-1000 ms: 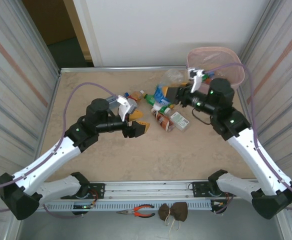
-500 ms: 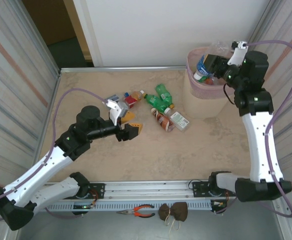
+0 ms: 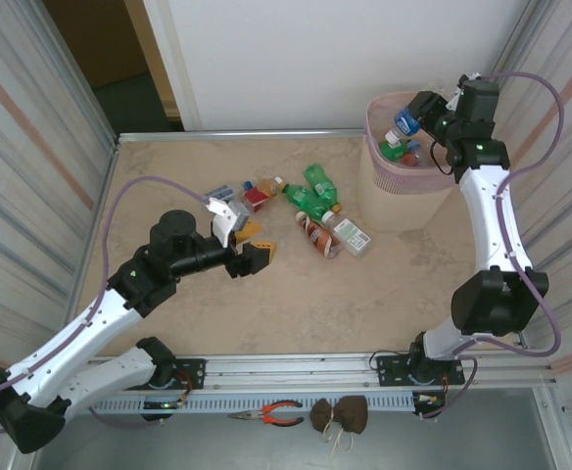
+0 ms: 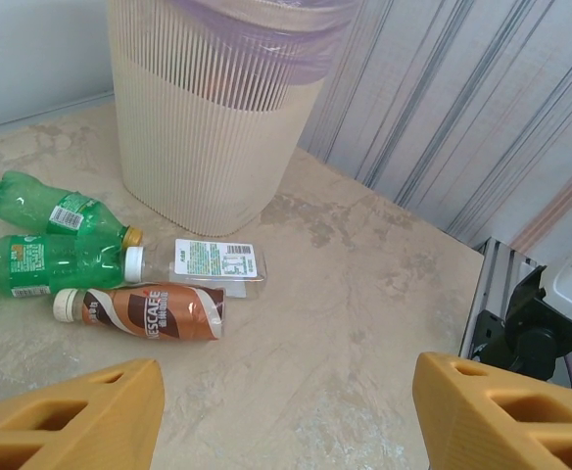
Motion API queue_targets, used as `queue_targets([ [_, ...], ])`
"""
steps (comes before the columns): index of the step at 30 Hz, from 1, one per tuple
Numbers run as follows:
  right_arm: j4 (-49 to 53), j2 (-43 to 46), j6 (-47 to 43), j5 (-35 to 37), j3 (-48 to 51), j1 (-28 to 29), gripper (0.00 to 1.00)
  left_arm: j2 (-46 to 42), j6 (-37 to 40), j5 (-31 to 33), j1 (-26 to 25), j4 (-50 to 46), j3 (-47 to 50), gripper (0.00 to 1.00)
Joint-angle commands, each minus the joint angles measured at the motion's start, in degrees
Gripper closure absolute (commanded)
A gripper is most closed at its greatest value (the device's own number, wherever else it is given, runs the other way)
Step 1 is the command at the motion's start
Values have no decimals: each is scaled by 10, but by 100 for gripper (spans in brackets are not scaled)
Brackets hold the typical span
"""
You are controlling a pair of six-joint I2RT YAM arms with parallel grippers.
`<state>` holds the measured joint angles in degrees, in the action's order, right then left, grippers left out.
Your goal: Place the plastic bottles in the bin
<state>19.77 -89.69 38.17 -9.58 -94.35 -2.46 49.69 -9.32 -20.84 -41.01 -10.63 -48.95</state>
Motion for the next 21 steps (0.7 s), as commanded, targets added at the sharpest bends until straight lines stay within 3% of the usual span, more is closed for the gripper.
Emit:
queue_targets([
  [1,-80,-26,82,49,7,13,47,-2,1,13,-3,-4,5,32],
  [6,-89,-61,136,145,20,41,40,0,3,17,-3,-10,6,32],
  [10,-104,-87,181,169,34,53,39,-3,3,24,-3,-19,5,31],
  [17,-98,-124,228,164,56,52,35,-14,-3,31,-3,-19,16,31],
  [21,-67,-132,239,149,47,44,27,-17,-7,34,-3,-17,19,30],
])
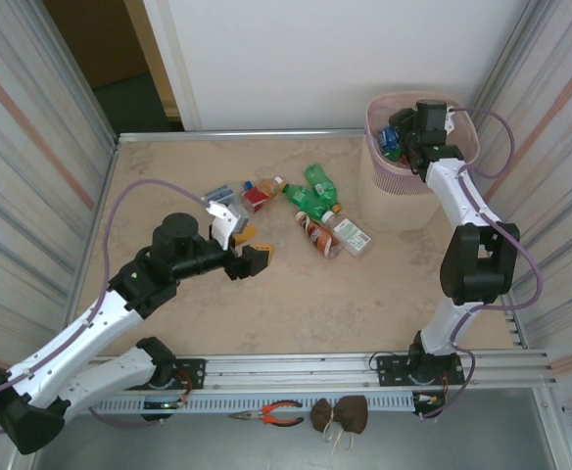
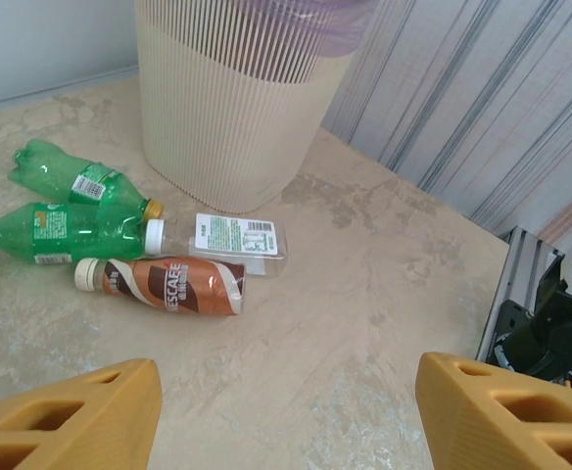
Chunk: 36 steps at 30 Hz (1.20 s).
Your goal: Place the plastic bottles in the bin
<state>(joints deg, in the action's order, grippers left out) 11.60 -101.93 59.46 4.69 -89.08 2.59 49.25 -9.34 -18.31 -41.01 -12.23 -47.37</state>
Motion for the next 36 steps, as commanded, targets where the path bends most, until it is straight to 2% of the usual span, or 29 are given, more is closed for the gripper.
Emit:
queue_targets([
  [1,32,-7,28,7,-12,-10,24,-12,-7,8,-3,-2,4,30],
  [7,85,37,21,14,-43,-36,11,-10,-8,11,-3,-2,0,30],
  [14,101,103,15,-9,-49,-79,9,-9,-10,12,-3,2,2,29],
  [17,68,113,-2,-35,-43,-83,16,-7,-12,13,-2,8,2,29],
  [22,30,53,-21,-189,-92,-82,33,1,-14,9,-3,11,-1,30],
  [25,37,15,-19,-244,-119,-74,41,2,-16,12,-3,8,-2,30],
  [28,43,1,-25,-263,-124,-63,46,5,-18,35,-2,-8,-9,31],
  [32,45,12,-55,-255,-115,-45,47,30,-15,98,1,-69,-37,31],
  [36,66,39,-92,-251,-100,-30,46,73,-2,124,24,-119,-61,32],
])
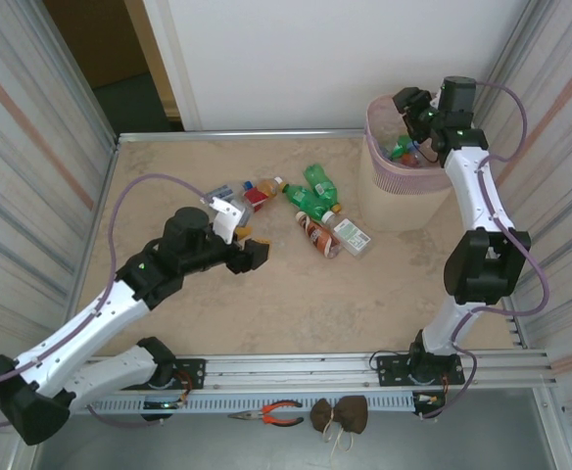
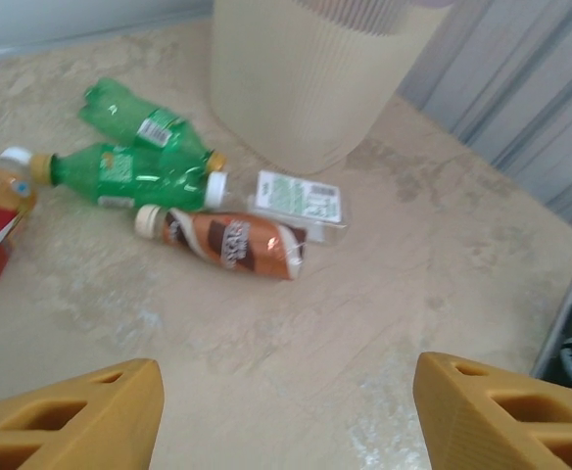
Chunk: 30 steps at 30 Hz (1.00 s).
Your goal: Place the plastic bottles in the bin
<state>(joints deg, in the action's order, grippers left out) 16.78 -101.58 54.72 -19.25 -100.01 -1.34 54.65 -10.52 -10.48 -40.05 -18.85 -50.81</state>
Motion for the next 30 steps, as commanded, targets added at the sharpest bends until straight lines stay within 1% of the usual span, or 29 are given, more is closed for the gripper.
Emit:
queue_targets([
  [1,17,45,-53,-9,18,13,46,29,11,50,21,-58,-27,31],
  [7,28,123,-91,10,87,23,44,118,27,12,94,-60,-38,33],
  [11,46,176,-118,19,112,23,44,186,84,26,119,-97,-78,33],
  [19,64,267,-139,26,172,15,43,296,194,14,220,-148,-167,31],
  [21,72,281,-142,26,182,13,43,333,220,21,239,-164,-197,29],
  [23,85,295,-149,25,187,8,42,374,244,33,255,-188,-237,24],
  [27,96,327,-148,25,207,-1,42,453,286,96,260,-247,-318,14],
  [28,97,337,-148,25,214,-2,42,471,296,101,262,-255,-334,8],
  [30,101,352,-149,26,222,-4,42,500,311,105,268,-259,-355,5],
])
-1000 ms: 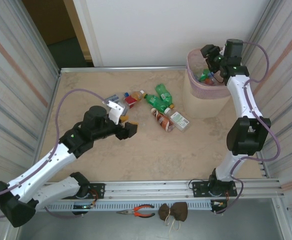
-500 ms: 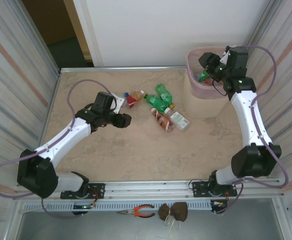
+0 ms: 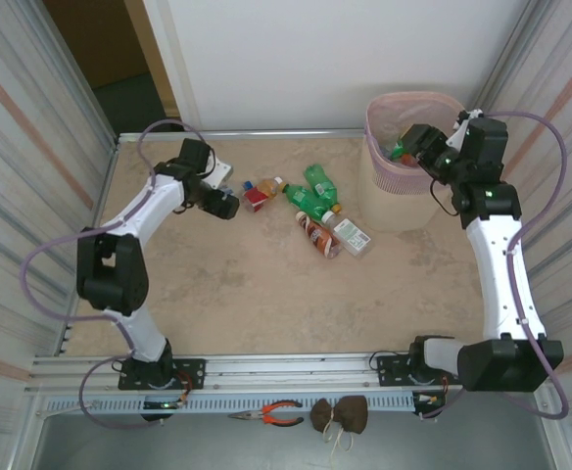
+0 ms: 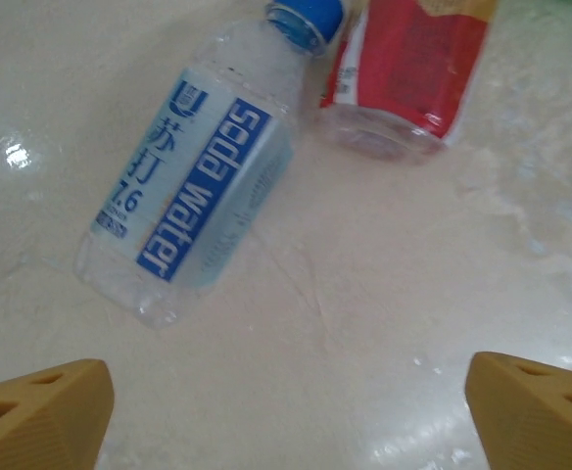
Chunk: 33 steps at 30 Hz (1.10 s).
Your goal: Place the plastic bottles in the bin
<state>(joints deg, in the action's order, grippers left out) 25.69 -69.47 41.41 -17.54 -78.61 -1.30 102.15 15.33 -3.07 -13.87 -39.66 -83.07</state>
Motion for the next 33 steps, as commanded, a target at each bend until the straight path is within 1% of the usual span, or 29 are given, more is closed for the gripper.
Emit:
queue_targets([
  [1,14,35,-17,10,11,-5,42,38,59,32,12,-51,-40,5],
  [5,33,49,-20,4,14,-14,42,88,71,27,26,-59,-82,5],
  [8,34,61,-14,0,21,-17,42,121,82,11,30,-72,-113,5],
  [12,41,70,-12,-7,23,-15,43,158,93,10,34,-74,-149,5],
  [15,48,75,-12,-5,24,-16,43,176,97,-5,39,-79,-177,5],
  [16,49,77,-14,-3,25,-16,43,198,99,-11,41,-81,-186,5],
  [20,52,86,-16,3,26,-17,43,232,105,-25,43,-92,-215,7],
  [25,56,89,-18,5,26,-20,42,257,109,-39,44,-104,-224,12],
  [33,58,91,-15,1,27,-20,43,240,94,-37,52,-111,-193,27],
])
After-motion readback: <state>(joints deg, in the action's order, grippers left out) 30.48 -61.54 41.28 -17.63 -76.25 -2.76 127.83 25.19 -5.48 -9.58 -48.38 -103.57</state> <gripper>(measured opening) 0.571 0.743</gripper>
